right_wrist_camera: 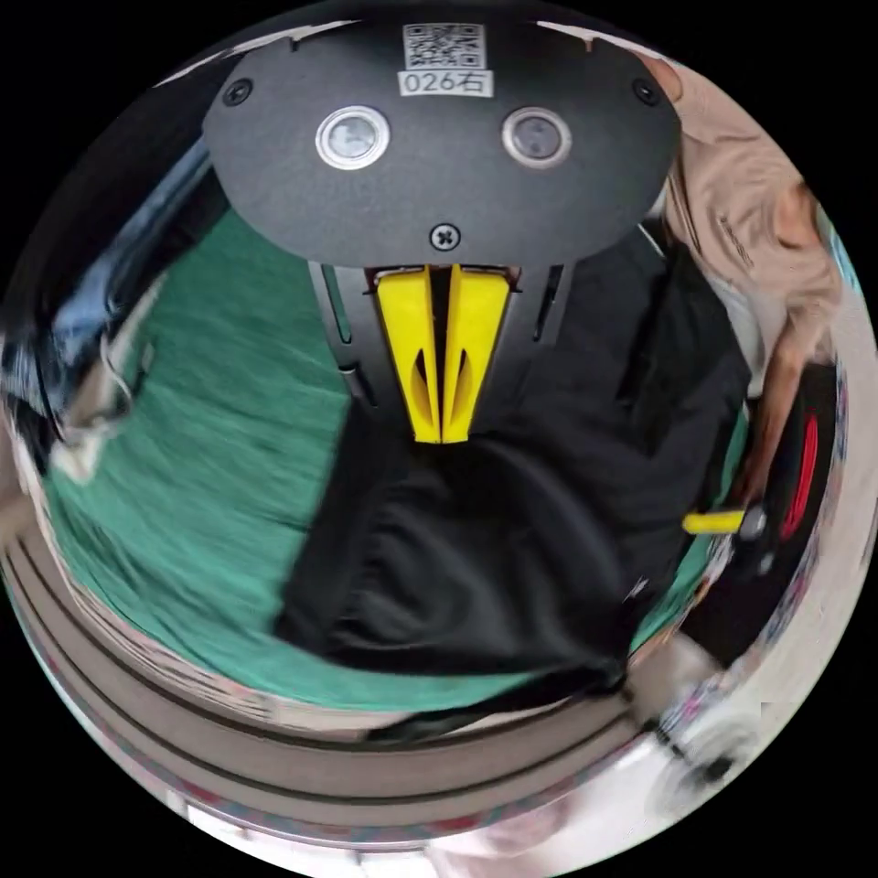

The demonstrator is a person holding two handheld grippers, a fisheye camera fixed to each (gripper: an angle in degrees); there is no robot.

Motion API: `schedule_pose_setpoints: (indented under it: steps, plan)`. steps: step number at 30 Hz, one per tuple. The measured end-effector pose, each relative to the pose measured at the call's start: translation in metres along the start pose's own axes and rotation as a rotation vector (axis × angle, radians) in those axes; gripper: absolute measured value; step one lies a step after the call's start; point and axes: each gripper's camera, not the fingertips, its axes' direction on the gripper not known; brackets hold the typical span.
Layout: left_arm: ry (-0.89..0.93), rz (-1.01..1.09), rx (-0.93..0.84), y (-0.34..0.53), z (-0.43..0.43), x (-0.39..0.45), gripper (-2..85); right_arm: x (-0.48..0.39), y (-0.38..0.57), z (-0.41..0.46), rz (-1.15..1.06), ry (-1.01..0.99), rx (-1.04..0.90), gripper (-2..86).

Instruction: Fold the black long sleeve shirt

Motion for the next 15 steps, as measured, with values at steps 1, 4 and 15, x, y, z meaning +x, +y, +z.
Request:
schedule_pose_setpoints:
  steps: [1, 4, 15]
  plan:
    - [0.018, -0.025, 0.01, 0.017, -0.016, -0.017, -1.0, 0.028, 0.012, -0.017, 0.086, 0.006, 0.054, -1.0]
    - [0.019, -0.05, 0.22, 0.037, -0.073, -0.029, -1.0, 0.054, 0.035, -0.054, 0.19, -0.053, 0.25, -1.0]
    - [-0.134, 0.134, 0.079, -0.179, -0.008, 0.013, -1.0, -0.043, -0.102, -0.002, -0.132, 0.242, 0.068, -1.0]
